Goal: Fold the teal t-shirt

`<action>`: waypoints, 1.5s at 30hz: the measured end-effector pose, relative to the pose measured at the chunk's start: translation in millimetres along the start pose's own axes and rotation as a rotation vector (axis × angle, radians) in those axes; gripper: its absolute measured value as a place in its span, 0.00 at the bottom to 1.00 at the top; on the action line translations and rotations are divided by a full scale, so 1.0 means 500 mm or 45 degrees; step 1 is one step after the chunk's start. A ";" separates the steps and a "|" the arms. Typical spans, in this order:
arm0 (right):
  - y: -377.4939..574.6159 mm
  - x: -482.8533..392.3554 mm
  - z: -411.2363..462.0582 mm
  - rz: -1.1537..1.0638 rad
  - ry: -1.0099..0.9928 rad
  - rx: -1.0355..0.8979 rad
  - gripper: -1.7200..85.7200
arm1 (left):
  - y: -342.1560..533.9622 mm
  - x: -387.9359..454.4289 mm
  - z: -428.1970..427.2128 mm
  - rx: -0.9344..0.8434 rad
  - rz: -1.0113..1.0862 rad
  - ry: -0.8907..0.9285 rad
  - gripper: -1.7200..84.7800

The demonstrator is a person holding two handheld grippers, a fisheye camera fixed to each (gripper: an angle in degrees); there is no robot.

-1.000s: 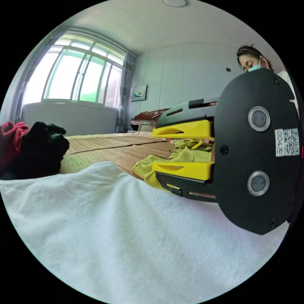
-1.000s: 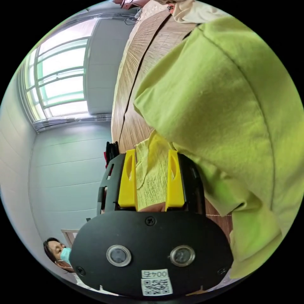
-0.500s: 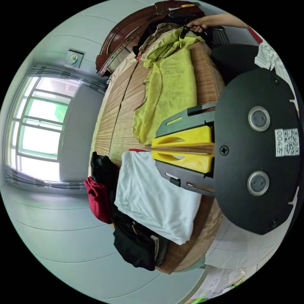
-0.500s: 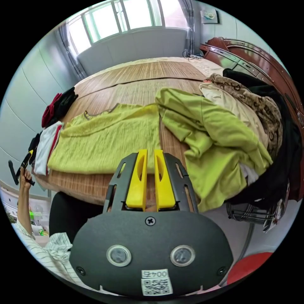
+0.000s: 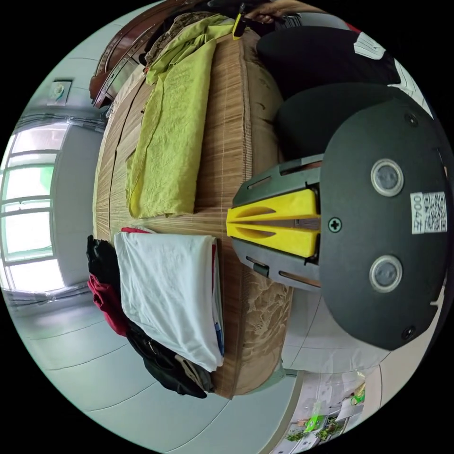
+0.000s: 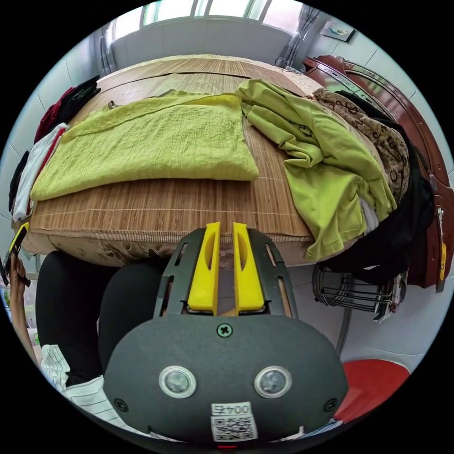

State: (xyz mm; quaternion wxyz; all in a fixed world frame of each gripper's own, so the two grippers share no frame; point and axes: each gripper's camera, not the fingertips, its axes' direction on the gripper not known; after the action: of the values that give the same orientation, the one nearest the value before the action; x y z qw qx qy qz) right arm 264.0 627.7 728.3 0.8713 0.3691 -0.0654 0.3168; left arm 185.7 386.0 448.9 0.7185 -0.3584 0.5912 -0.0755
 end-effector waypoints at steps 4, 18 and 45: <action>0.004 -0.018 0.034 -0.012 0.002 -0.022 0.07 | 0.016 0.051 0.056 -0.060 0.069 -0.011 0.02; 0.078 0.013 0.069 -0.070 -0.109 0.081 0.02 | 0.113 0.063 0.119 -0.074 -0.028 0.097 0.02; 0.026 0.065 0.085 -0.541 -0.060 0.197 0.09 | 0.161 0.099 0.123 -0.089 0.383 0.090 0.14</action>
State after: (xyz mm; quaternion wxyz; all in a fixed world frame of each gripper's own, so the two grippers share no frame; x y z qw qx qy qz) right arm 286.8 621.9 777.9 0.8858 0.4475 0.0180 0.1217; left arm 230.3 444.8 363.9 0.6875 -0.2877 0.6655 0.0408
